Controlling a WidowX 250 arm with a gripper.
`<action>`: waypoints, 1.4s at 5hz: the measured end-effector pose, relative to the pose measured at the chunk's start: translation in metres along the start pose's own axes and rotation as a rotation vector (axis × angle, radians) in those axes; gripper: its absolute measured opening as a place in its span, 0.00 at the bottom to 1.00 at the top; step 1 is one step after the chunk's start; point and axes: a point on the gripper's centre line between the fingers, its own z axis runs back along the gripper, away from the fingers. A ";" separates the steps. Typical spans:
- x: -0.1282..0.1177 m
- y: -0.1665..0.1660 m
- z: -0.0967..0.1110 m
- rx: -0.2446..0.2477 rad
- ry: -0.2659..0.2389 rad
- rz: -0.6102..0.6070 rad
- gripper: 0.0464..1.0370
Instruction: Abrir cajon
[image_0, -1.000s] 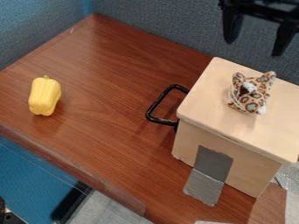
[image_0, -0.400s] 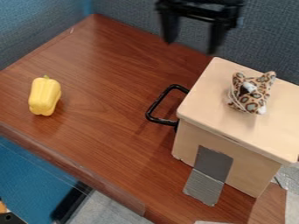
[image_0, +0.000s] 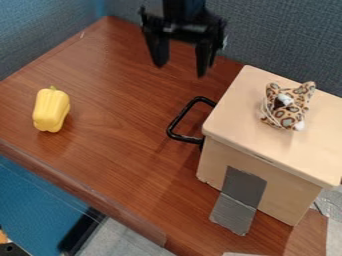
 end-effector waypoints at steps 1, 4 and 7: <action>-0.003 0.010 -0.027 -0.031 0.042 -0.003 0.96; -0.003 0.020 -0.096 -0.047 0.206 0.012 0.94; 0.000 0.037 -0.103 -0.009 0.252 0.042 0.27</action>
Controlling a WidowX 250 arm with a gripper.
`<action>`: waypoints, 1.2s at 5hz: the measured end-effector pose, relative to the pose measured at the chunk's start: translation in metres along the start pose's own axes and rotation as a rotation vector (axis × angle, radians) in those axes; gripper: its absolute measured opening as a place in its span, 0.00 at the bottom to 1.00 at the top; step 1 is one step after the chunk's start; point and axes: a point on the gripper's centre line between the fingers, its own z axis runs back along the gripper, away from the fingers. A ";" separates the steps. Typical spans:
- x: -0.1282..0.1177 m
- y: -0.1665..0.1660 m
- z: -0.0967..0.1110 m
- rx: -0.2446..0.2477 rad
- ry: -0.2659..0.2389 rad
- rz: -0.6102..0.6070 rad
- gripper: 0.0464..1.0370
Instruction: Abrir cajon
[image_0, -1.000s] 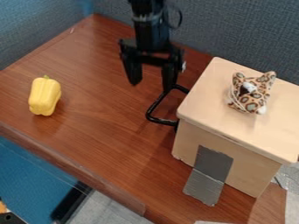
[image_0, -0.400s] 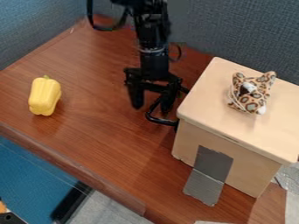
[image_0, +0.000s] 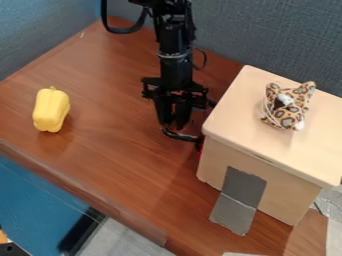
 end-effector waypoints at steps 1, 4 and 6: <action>0.001 0.031 0.028 0.014 -0.063 0.082 0.09; -0.020 0.091 0.040 0.009 -0.079 0.240 0.02; -0.025 0.078 0.069 0.077 -0.118 0.188 0.42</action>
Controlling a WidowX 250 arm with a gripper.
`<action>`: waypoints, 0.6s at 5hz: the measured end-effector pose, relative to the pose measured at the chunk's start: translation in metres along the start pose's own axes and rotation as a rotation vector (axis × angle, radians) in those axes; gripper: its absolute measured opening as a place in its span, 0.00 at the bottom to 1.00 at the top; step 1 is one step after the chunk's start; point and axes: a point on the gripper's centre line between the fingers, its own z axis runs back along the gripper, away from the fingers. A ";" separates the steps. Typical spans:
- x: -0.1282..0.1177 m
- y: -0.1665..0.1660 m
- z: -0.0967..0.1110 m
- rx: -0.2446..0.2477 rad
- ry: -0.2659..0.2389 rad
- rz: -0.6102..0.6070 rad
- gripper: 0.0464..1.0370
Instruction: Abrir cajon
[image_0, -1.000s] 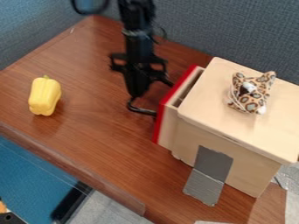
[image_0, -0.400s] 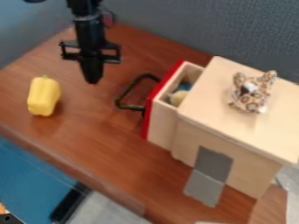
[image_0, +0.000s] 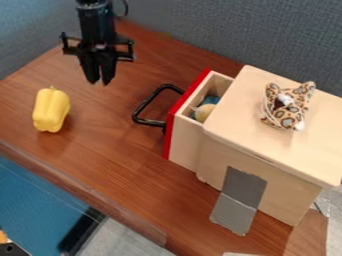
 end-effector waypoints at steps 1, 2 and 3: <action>0.001 -0.017 0.007 -0.014 -0.033 -0.044 0.73; 0.005 -0.025 -0.008 -0.067 -0.014 -0.041 0.96; 0.014 -0.042 -0.027 -0.084 0.017 -0.067 0.97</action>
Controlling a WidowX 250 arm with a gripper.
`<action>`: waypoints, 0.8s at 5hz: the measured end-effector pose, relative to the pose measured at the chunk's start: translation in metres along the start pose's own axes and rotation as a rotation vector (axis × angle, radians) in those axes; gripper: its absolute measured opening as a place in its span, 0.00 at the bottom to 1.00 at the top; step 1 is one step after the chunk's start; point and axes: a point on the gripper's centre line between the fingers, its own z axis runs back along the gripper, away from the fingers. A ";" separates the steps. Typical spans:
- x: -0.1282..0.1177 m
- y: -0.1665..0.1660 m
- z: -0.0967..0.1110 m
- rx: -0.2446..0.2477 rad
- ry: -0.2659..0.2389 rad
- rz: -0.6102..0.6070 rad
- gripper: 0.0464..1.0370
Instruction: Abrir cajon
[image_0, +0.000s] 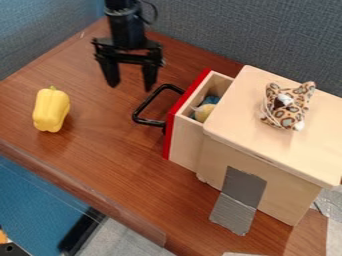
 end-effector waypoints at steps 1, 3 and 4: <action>0.006 -0.006 -0.012 0.029 0.033 -0.024 0.96; 0.009 -0.005 -0.022 0.054 0.062 -0.034 0.63; 0.007 -0.002 -0.022 0.066 0.070 -0.033 0.33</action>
